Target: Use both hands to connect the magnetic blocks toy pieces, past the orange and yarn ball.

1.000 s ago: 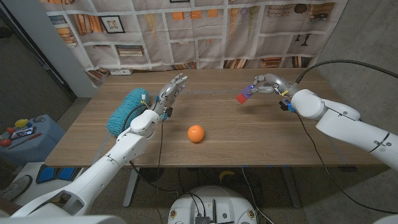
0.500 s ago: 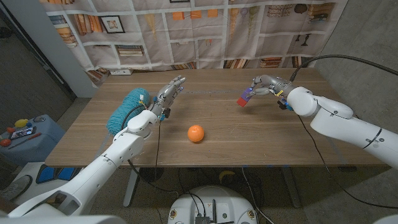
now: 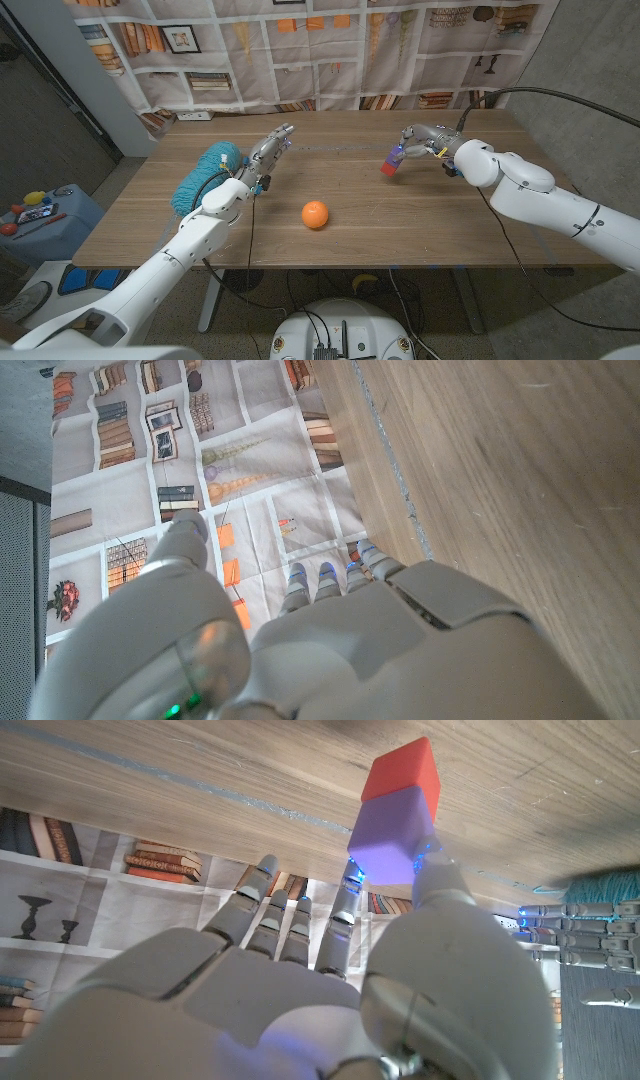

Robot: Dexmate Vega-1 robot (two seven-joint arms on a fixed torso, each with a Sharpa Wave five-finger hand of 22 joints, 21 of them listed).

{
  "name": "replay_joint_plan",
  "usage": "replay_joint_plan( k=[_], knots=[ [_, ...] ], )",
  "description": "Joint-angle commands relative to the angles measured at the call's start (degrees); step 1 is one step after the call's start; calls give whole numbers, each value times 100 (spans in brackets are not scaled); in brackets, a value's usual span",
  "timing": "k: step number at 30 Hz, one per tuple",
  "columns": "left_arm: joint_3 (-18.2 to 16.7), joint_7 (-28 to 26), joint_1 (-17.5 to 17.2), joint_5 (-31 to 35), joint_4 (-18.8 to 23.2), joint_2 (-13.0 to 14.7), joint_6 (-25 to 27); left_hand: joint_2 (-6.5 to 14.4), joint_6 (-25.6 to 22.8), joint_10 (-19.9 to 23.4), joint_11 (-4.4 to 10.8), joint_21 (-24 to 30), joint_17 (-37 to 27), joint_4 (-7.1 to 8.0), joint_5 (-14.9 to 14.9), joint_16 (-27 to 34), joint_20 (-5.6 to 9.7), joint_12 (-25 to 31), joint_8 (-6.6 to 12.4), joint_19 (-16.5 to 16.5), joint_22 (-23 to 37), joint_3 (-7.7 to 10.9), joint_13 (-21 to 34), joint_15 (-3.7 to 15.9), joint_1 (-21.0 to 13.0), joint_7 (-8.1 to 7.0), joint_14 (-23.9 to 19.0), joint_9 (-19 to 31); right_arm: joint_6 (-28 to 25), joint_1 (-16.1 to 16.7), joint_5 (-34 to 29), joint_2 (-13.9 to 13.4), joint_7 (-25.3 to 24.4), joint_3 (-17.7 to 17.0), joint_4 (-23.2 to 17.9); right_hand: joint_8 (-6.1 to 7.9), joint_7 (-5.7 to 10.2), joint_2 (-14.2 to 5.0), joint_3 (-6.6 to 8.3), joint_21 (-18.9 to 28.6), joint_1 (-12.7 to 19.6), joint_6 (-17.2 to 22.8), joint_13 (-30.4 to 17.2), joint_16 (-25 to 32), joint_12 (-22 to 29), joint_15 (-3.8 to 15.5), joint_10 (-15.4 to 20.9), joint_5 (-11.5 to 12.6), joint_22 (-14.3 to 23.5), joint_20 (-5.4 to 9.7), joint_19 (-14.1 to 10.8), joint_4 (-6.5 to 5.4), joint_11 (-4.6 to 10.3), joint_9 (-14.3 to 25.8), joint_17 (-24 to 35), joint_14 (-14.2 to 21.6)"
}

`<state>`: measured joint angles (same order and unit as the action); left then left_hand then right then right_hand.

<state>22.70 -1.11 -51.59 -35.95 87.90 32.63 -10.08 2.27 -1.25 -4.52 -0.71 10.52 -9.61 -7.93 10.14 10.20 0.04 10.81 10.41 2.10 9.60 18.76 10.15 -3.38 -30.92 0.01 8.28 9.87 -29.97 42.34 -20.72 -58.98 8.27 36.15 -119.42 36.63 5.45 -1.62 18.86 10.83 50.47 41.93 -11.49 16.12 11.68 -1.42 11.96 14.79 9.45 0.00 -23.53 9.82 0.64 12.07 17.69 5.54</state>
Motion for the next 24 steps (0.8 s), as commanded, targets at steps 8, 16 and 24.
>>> replay_joint_plan(
  k=[8, 16, 24],
  knots=[
    [-80, -112, -124, -72, 58, 54, 34, 21, -84, 72, -17, 26, -10, 15, -9, 24, 55, 48, 25, -22, 12, -6, -6, 6, 96, 20, -57, 13, -87, -220, -1019, 272, 648, 390, 160, 401, 528, -428, 35, 19, 560, 412, -14, 29, -4, 73, 19, -10, 13, 12, -48, 15, 83, 151, 21, 13],
    [-95, -108, -176, -121, 57, 52, 35, 36, -109, 108, -16, 29, -10, 8, -10, 25, 60, 58, 29, -36, 10, -2, -7, 2, 109, 28, -79, 12, -73, -244, -1322, 382, 822, 478, 211, 415, 551, -419, 47, 19, 626, 380, -14, 33, -3, 85, 20, -25, 13, 12, -61, 33, 108, 179, 22, 24],
    [-106, -97, -228, -157, 62, 60, 24, 46, -113, 111, -28, 27, -9, 3, -11, 24, 67, 55, 25, -40, 8, 0, -6, -8, 123, 25, -92, 12, -8, -240, -1461, 466, 924, 489, 284, 433, 596, -424, 64, 20, 690, 357, -15, 39, -4, 101, 17, -39, 12, 31, -74, 41, 124, 206, 25, 36]
  ],
)
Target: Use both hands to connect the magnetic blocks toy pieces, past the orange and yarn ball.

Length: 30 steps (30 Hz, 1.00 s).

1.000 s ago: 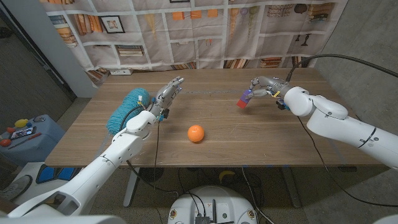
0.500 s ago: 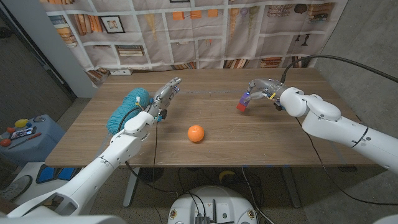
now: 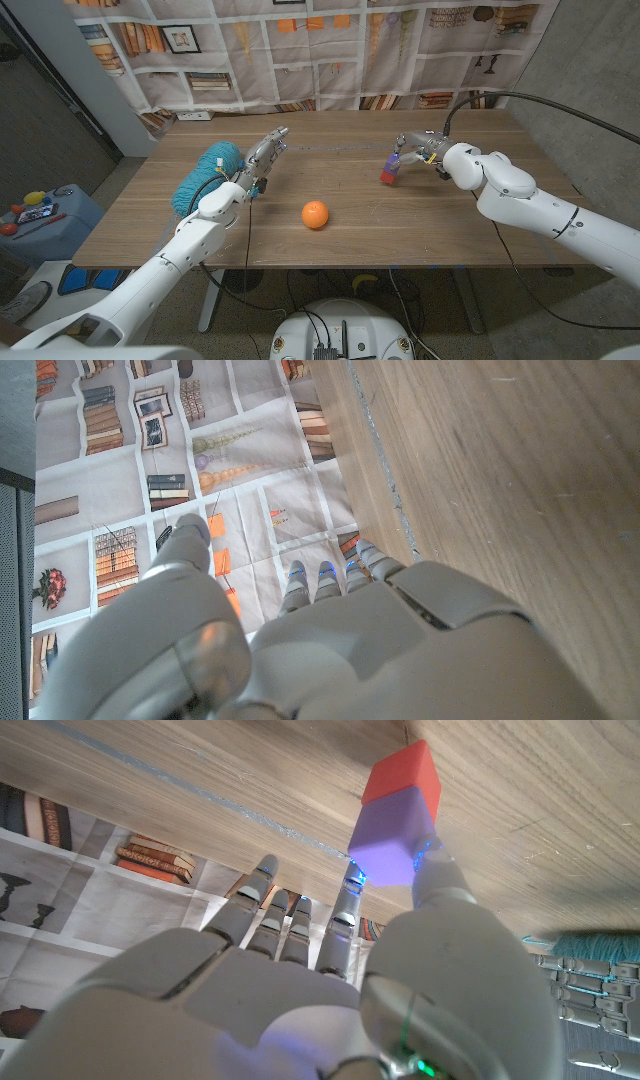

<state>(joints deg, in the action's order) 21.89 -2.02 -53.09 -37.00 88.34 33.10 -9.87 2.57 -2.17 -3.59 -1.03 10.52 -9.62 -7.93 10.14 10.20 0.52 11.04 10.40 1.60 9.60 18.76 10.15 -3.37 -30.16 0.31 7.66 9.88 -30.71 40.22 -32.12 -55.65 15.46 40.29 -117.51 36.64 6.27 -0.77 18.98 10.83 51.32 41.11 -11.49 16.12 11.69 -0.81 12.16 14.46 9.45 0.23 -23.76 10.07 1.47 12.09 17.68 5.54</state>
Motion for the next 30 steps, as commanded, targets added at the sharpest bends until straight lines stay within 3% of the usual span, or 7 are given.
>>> replay_joint_plan(
  k=[1, 22, 30],
  knots=[
    [-24, -2, -81, -52, 19, 16, 2, 17, -19, 21, 4, 27, -9, 3, -11, 24, 18, 32, 25, 10, 8, 0, -7, -10, 48, -9, -31, 11, 65, -24, -358, 144, 212, 85, 97, 432, 510, -512, 55, 19, 613, 432, -15, 40, -4, 45, -3, -6, 12, 13, -51, 16, 45, 208, 26, 35],
    [-15, -13, -147, -73, 0, -20, -48, 40, -61, 39, 1, 30, -9, -12, -15, 18, -13, 28, 28, -16, 6, 2, -7, 2, 90, -14, -57, 12, 168, -156, -944, 401, 703, 271, 274, 477, 535, -525, 65, 15, 699, 382, -17, 57, 6, 80, 24, -34, 12, 32, -65, -7, 64, 271, 42, 56],
    [-23, -32, -169, -84, 6, -23, -49, 52, -70, 48, -4, 32, -9, -19, -16, 17, -4, 28, 26, -31, 6, 5, -6, 7, 104, -12, -69, 12, 118, -182, -1045, 469, 836, 259, 285, 433, 525, -492, 29, 12, 688, 164, -18, 54, -12, 55, -22, -61, 12, 17, -69, -33, 53, 309, 49, 40]
  ],
)
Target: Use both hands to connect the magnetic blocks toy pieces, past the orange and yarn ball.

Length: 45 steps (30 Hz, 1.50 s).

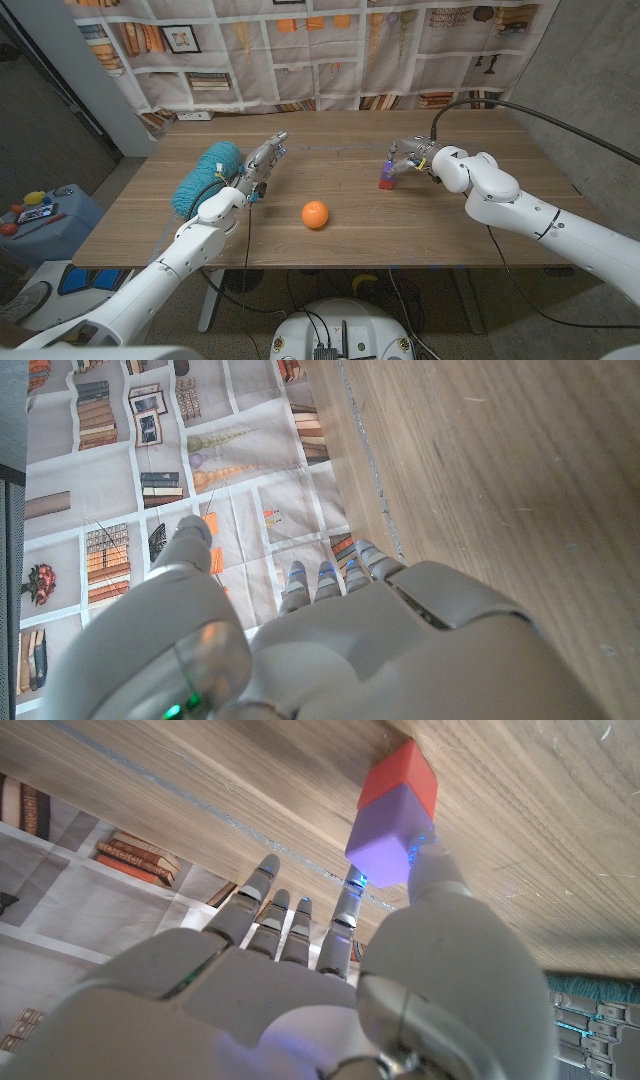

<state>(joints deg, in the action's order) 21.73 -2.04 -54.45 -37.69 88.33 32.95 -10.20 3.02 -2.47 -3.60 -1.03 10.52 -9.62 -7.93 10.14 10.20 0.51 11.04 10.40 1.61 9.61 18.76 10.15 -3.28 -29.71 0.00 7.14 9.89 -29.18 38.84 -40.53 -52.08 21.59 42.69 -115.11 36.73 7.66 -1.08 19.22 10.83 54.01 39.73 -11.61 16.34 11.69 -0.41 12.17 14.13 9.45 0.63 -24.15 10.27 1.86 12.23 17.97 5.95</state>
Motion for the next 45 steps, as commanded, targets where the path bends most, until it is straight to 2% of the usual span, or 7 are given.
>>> replay_joint_plan(
  k=[1, 15, 27, 44, 45],
  knots=[
    [-8, -26, -33, -19, 1, -13, -20, 7, -40, 49, -11, 32, -9, -20, -16, 16, -3, 28, 26, -32, 5, 6, -6, -2, 61, 20, -16, 12, -5, -47, -192, 108, 231, 11, 51, 414, 381, -453, -2, 9, 418, 259, -6, 33, -20, 5, -43, -33, 12, -30, -26, -55, 9, 302, 21, 1],
    [17, 31, 62, -36, -109, -58, -13, 40, -74, 91, -46, 28, -9, -32, -15, 16, -1, 36, 30, -38, 5, 19, -6, -44, 79, 38, -44, 12, -131, -112, -299, 189, 476, 31, 72, 260, 473, -367, -87, -16, 376, -304, -12, -14, -64, -73, -221, -106, 13, -114, 40, -87, -34, 359, 22, -102],
    [13, -5, 73, -50, -128, -78, 14, 69, -98, 117, -60, 28, -8, -39, -13, 18, 1, 40, 33, -46, 6, 32, -5, -42, 87, 52, -65, 13, -213, -280, -333, 268, 755, 97, 183, 52, 482, -256, -178, -22, 272, -845, -20, -73, -95, -175, -479, -187, 16, -184, 114, -117, -86, 346, 32, -226],
    [24, -28, 120, -68, -236, -148, 18, 113, -117, 155, -60, 29, -6, -47, -11, 19, 3, 46, 31, -57, 6, 52, -4, -47, 92, 70, -95, 14, -183, -552, -227, 287, 1175, 185, 303, -348, 486, -145, -236, -36, 210, -1736, -31, -206, -114, -370, -939, -295, 17, -335, 305, -107, -186, 263, 28, -492],
    [26, -28, 125, -66, -242, -150, 19, 117, -120, 156, -60, 28, -6, -48, -11, 18, 1, 46, 32, -57, 6, 54, -4, -46, 92, 69, -96, 14, -126, -560, -183, 276, 1168, 174, 315, -433, 472, -115, -239, -35, 226, -1914, -33, -221, -103, -402, -975, -306, 17, -360, 332, -90, -206, 240, 19, -509]
  ],
)
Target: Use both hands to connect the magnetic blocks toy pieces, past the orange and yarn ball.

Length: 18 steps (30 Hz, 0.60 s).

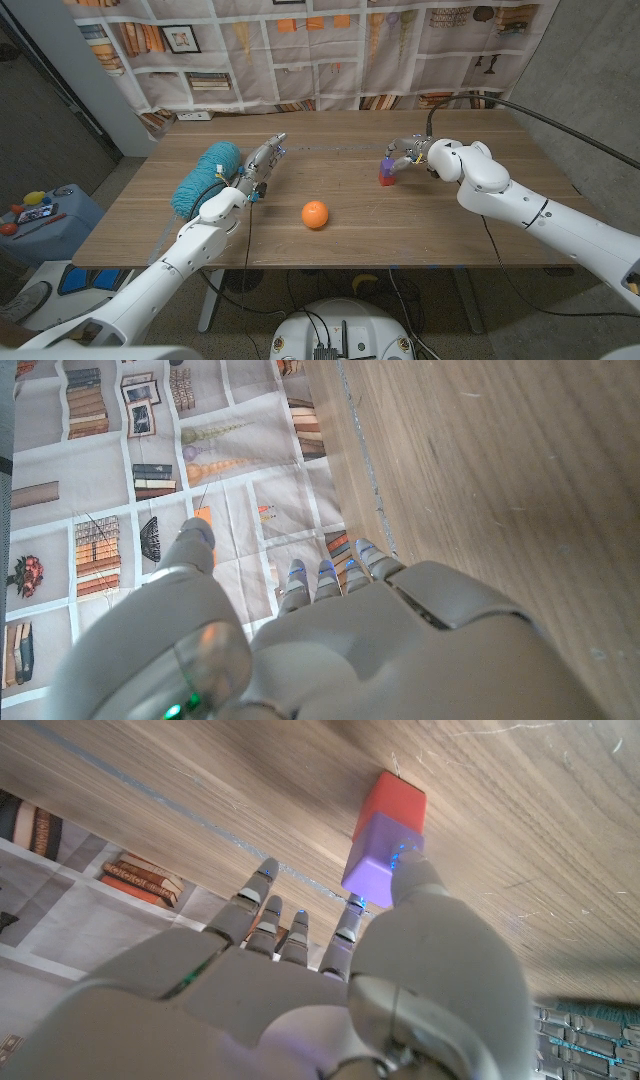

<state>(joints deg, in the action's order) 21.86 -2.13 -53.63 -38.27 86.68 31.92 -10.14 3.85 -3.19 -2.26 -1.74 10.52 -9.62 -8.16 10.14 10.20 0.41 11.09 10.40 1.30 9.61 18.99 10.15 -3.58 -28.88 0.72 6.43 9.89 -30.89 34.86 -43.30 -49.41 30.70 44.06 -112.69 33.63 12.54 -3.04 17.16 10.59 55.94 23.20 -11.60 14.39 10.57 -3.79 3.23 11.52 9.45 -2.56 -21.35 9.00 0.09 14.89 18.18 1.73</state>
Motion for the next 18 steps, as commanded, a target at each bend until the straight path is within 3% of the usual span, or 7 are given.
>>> replay_joint_plan(
  k=[1, 13, 16, 18],
  knots=[
    [15, -22, 47, -6, -82, -50, 15, 38, -49, 21, 7, 28, -6, -26, -10, 19, 10, 39, 32, -25, 6, 33, -4, -15, 9, -2, -28, 14, 57, -175, 114, 10, 273, 38, 83, -134, -9, 79, -32, -10, 30, -281, -34, -31, 8, -73, -95, -47, 17, -37, 54, 33, -33, -31, -2, -99],
    [33, -25, 71, -1, -124, -78, 19, 76, -59, 40, -7, 29, -6, -34, -9, 16, 9, 40, 30, -36, 6, 53, -3, -21, 9, 4, -42, 14, 35, -387, 177, 0, 680, 139, 119, -568, -6, 226, 24, -22, 71, -1136, -45, -162, -9, -278, -546, -104, 16, -213, 262, 46, -163, -159, -9, -353],
    [32, -25, 73, 20, -117, -62, 12, 84, -61, 43, -13, 27, -5, -36, -9, 13, 7, 39, 29, -34, 6, 57, -3, -20, 9, 6, -39, 15, 16, -435, 173, -16, 798, 162, 96, -672, -15, 298, -4, -23, 3, -1344, -49, -198, -30, -361, -773, -118, 17, -266, 340, 15, -296, -179, -8, -456],
    [30, 16, 78, 50, -170, -72, -89, 89, -59, 31, 0, 25, -5, -38, -8, 12, 3, 32, 27, -29, 6, 60, -3, -23, 9, 7, -39, 15, -9, -432, 181, -28, 818, 151, 74, -754, -29, 338, -25, -25, -52, -1525, -55, -218, -14, -410, -836, -117, 17, -292, 390, -4, -309, -186, -4, -524]
  ],
)
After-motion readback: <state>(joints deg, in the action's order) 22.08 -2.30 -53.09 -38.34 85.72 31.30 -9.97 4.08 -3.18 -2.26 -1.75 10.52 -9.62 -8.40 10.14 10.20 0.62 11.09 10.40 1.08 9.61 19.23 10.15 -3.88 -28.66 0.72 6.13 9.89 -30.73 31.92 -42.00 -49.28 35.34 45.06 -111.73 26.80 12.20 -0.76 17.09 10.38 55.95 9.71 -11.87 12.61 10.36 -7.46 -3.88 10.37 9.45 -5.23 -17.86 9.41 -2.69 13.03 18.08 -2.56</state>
